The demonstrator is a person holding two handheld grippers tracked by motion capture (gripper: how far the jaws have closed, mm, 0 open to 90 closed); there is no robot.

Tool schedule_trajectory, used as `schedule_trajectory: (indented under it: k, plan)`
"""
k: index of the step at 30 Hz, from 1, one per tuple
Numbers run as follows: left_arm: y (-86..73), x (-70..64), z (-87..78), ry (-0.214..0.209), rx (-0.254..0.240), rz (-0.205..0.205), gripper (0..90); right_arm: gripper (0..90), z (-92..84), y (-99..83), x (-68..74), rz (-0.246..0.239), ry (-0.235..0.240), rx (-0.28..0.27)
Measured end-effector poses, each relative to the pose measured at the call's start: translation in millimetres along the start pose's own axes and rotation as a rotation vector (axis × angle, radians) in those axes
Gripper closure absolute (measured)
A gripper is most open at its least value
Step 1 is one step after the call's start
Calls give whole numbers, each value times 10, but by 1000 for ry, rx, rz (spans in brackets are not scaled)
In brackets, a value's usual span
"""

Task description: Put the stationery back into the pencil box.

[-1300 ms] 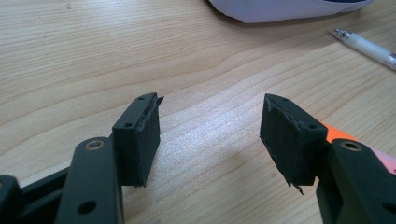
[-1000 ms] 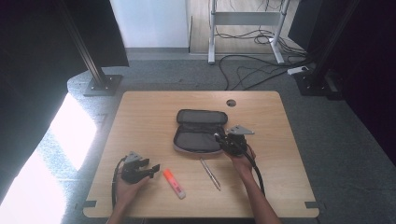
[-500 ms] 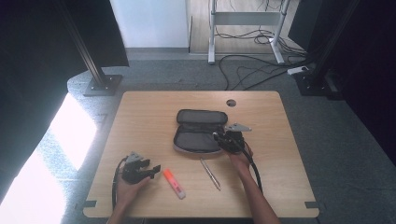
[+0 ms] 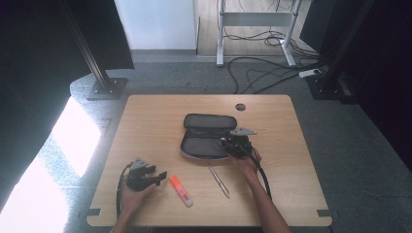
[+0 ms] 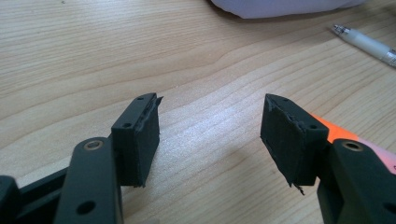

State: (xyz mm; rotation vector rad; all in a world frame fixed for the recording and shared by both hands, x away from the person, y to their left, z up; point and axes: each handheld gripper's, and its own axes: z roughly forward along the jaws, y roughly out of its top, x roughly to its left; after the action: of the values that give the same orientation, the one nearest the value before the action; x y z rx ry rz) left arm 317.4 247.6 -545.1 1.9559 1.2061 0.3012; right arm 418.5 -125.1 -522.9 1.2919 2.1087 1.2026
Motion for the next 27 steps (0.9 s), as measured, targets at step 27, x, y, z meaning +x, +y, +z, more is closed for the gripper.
schedule_trajectory:
  k: [27]
  plan:
    - [-2,1,3,6,-5,4,378,569,83,-56,87,-88,-55,43]
